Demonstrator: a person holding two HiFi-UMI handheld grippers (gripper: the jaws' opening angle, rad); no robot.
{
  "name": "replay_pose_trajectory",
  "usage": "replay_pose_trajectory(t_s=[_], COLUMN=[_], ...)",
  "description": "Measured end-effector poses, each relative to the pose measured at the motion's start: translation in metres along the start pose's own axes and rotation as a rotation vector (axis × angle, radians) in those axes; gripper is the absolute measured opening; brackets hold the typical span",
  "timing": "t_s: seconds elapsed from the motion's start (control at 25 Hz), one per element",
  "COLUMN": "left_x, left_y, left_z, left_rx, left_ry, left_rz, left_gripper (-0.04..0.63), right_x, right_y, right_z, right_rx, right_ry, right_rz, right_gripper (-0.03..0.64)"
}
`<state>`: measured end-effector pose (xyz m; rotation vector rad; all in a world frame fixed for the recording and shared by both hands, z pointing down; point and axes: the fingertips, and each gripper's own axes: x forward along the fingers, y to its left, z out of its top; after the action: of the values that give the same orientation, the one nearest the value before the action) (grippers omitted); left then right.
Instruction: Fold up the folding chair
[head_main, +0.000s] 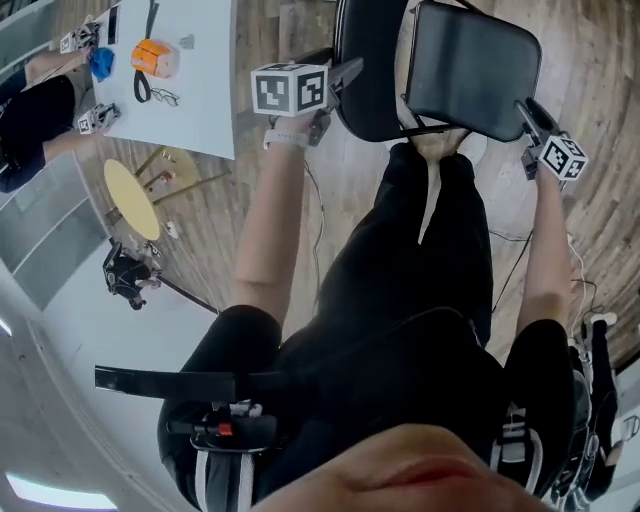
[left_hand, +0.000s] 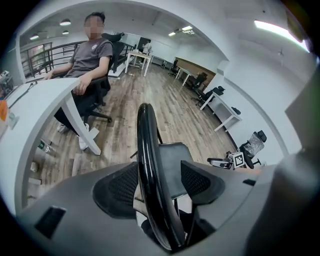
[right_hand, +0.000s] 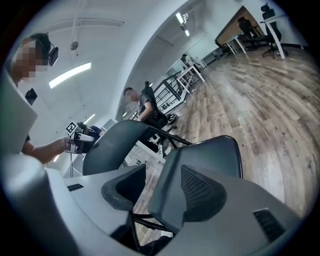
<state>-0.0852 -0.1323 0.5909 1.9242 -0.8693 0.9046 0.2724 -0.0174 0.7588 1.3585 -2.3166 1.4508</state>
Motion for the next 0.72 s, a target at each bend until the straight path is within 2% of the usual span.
replay_pose_trajectory(t_s=[0.24, 0.44, 0.6, 0.72], left_x=[0.018, 0.034, 0.046, 0.054], left_y=[0.02, 0.026, 0.026, 0.017], left_z=[-0.004, -0.001, 0.0, 0.002], left_rx=[0.004, 0.002, 0.015, 0.042], left_ry=[0.046, 0.08, 0.119, 0.129], left_rz=[0.048, 0.061, 0.056, 0.024], left_gripper=[0.255, 0.255, 0.248, 0.143], right_x=[0.022, 0.03, 0.039, 0.041], right_y=[-0.083, -0.129, -0.156, -0.177], right_z=[-0.028, -0.037, -0.044, -0.057], right_rx=[0.136, 0.073, 0.099, 0.167], right_ry=[-0.004, 0.1, 0.145, 0.183], right_rz=[-0.032, -0.086, -0.088, -0.076], right_gripper=[0.252, 0.265, 0.288, 0.311])
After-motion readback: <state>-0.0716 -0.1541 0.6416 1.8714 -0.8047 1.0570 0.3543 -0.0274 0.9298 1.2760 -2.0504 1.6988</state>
